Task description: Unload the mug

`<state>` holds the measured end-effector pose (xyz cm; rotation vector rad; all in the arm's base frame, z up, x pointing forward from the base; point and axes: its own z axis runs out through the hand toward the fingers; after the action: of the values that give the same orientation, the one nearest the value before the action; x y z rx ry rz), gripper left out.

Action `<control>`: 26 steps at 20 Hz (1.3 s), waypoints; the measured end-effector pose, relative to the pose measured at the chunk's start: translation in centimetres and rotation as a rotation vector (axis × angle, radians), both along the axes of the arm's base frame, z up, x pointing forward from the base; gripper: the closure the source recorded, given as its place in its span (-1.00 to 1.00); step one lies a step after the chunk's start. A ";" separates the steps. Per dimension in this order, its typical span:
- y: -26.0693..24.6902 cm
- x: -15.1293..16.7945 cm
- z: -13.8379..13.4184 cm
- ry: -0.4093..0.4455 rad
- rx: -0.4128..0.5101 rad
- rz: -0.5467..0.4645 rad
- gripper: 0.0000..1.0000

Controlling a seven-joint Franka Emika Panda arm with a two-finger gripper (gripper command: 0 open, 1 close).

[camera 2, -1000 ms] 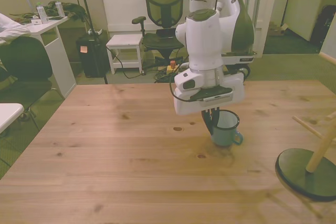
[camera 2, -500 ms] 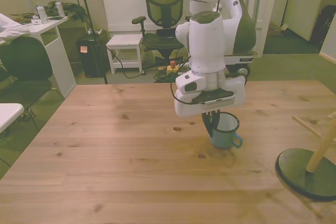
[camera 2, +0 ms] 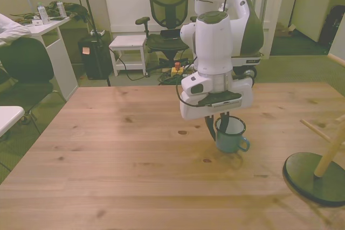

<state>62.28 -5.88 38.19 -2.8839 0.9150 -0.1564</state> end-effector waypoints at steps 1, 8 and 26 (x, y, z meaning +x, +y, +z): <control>0.0 0.0 0.0 0.001 0.000 0.000 -1.00; 0.0 0.2 2.1 -0.030 0.011 -0.005 -1.00; 2.6 -5.0 11.3 -0.181 0.136 0.037 -1.00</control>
<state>57.30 -3.24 49.52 -2.7062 0.8068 -0.3326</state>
